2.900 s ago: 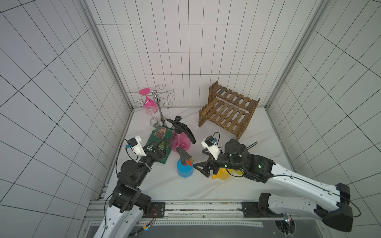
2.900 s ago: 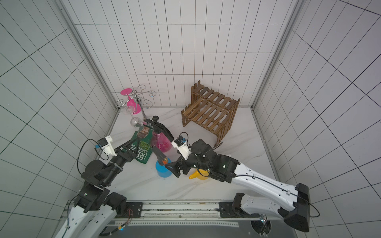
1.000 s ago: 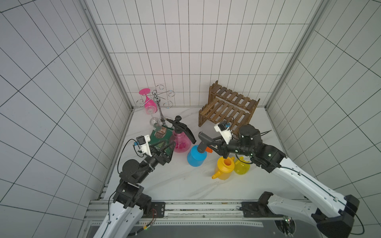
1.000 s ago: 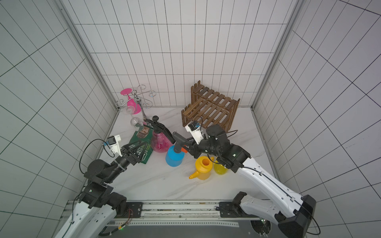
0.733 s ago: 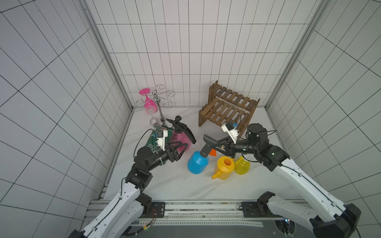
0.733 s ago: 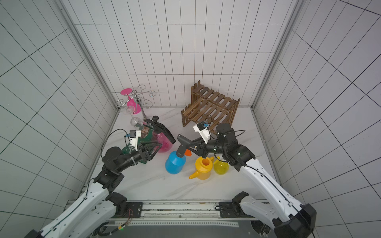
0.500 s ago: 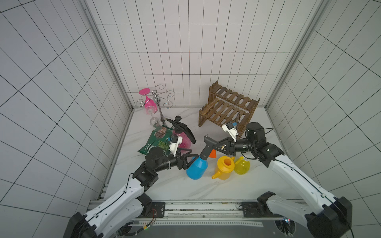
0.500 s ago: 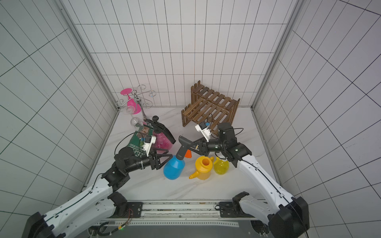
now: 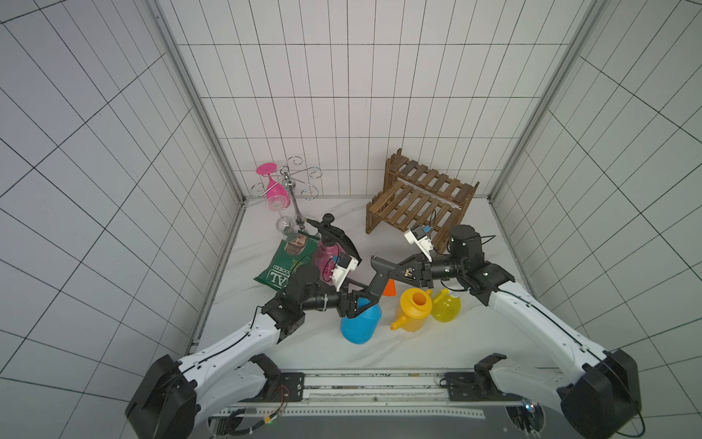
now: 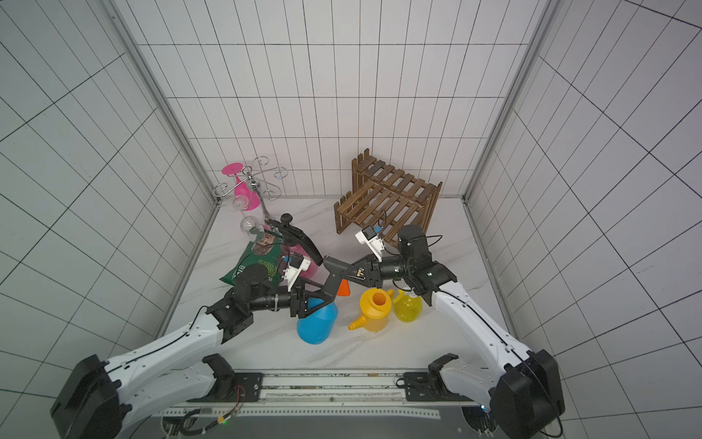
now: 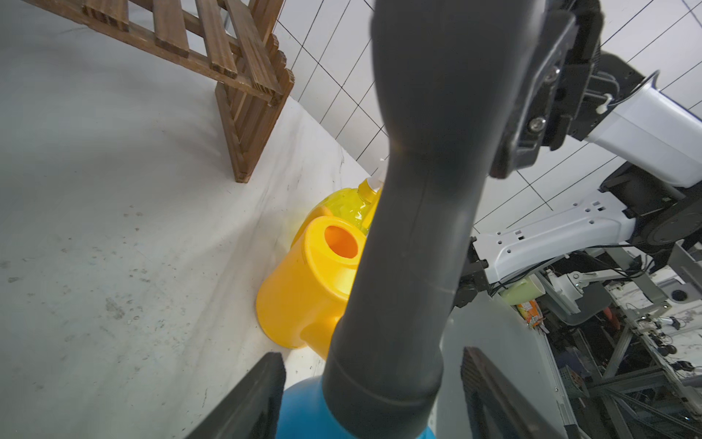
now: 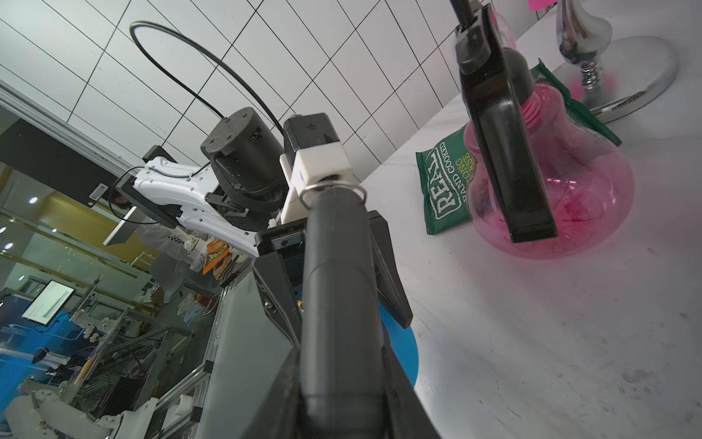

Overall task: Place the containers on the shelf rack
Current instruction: 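Pick up a container from the center of the board.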

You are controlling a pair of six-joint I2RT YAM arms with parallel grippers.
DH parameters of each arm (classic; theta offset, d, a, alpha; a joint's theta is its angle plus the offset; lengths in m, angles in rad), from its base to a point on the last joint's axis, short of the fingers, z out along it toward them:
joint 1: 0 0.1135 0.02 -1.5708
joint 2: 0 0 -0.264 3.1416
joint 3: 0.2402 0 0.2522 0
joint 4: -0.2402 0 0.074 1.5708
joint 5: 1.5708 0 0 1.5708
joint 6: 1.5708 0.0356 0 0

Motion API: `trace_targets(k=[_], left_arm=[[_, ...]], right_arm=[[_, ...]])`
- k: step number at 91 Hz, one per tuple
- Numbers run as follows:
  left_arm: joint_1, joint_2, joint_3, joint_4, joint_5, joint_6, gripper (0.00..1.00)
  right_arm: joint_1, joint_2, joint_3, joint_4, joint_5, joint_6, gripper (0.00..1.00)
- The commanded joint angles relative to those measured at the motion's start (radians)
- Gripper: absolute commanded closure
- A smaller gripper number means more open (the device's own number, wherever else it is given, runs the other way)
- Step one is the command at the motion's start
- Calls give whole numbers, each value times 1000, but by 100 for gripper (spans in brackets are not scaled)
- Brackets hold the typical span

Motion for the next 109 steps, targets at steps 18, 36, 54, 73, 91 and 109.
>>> trace_targets(k=[18, 36, 54, 73, 91, 109], left_arm=[[-37, 69, 50, 47, 125, 12, 28], [-83, 93, 87, -37, 117, 84, 28], [-95, 92, 99, -64, 115, 110, 48], [-94, 45, 89, -77, 70, 122, 69], [-95, -34, 55, -45, 23, 113, 75], [-92, -149, 2, -17, -92, 98, 76]], right_arm=[[8, -3, -6, 78, -53, -5, 100], [13, -10, -6, 75, -51, -6, 100], [17, -17, -8, 76, -50, -6, 100], [28, -21, -14, 89, -41, -1, 74], [60, -27, -32, 129, -11, 6, 29], [102, -41, -61, 195, 27, 12, 22]])
